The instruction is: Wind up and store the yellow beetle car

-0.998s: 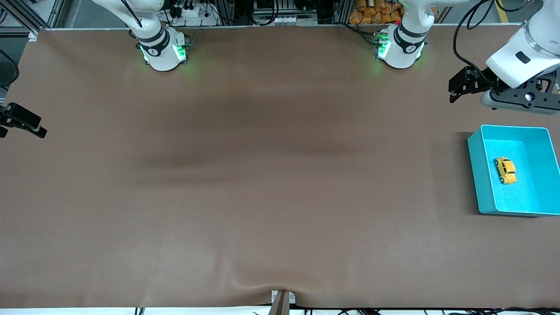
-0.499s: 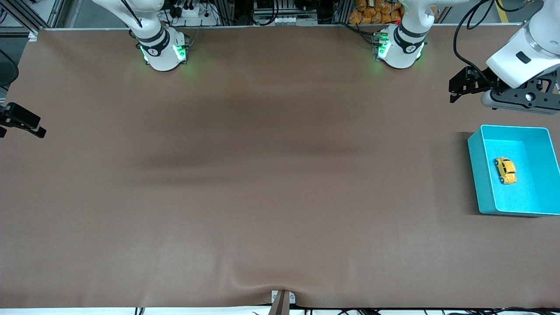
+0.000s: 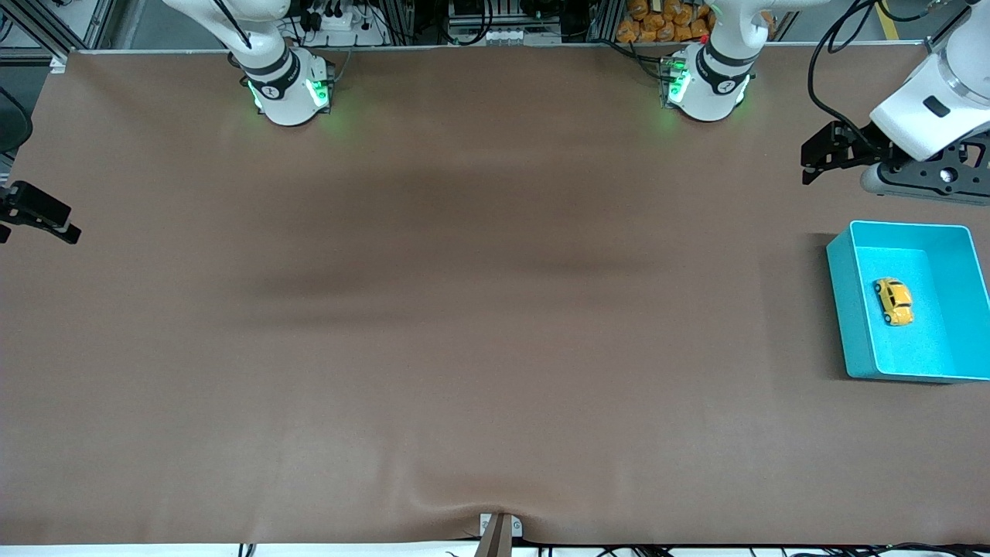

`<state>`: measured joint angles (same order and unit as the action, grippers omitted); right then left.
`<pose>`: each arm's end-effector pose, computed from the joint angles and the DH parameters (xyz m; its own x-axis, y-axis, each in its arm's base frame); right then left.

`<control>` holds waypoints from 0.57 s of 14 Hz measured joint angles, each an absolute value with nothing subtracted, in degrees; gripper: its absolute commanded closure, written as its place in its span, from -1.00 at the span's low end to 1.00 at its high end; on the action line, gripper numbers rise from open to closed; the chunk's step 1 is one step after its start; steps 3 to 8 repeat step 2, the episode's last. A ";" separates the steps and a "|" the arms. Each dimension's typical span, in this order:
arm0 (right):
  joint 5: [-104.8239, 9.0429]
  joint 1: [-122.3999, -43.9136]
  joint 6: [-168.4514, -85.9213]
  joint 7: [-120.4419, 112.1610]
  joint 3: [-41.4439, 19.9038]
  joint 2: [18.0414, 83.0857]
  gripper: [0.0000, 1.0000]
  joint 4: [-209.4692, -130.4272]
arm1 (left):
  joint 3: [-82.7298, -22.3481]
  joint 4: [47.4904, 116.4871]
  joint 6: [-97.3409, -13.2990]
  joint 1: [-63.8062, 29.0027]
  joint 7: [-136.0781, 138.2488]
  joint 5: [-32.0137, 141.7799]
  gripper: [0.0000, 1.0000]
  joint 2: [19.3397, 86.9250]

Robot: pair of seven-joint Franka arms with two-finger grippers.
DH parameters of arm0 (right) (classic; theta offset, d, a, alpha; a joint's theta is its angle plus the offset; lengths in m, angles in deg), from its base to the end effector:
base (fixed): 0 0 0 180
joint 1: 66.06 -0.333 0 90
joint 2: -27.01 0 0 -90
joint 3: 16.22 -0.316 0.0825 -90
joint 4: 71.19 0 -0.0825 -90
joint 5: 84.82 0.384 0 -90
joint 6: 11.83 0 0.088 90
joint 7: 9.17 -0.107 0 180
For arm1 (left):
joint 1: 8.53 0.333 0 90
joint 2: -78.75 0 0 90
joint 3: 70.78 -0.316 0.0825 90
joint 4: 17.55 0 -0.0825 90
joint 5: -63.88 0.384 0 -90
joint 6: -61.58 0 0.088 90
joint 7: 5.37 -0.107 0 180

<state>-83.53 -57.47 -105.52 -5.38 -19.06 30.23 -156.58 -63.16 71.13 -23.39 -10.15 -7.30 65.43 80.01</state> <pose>0.5763 -0.0566 0.6369 0.9953 -0.0356 0.0901 -0.0340 -0.9992 -0.0194 0.5322 -0.0843 0.6397 0.9806 -0.1911 -0.0439 -0.1924 -0.9809 -0.0285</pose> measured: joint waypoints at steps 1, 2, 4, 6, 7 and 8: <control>-83.54 -57.47 -105.52 -5.38 -19.06 30.23 -1.00 -156.58 | -63.17 71.13 -23.39 -10.07 -7.30 65.43 -1.00 79.98; -83.55 -57.47 -105.52 -5.38 -19.06 30.23 -1.00 -156.58 | -63.17 71.13 -23.39 -10.02 -7.30 65.43 -1.00 79.96; -83.55 -57.47 -105.52 -5.38 -19.06 30.23 -1.00 -156.58 | -63.17 71.13 -23.39 -10.02 -7.30 65.43 -1.00 79.96; -83.55 -57.47 -105.52 -5.38 -19.06 30.23 -1.00 -156.58 | -63.17 71.13 -23.39 -10.02 -7.30 65.43 -1.00 79.96; -83.55 -57.47 -105.52 -5.38 -19.06 30.23 -1.00 -156.58 | -63.17 71.13 -23.39 -10.02 -7.30 65.43 -1.00 79.96; -83.55 -57.47 -105.52 -5.38 -19.06 30.23 -1.00 -156.58 | -63.17 71.13 -23.39 -10.02 -7.30 65.43 -1.00 79.96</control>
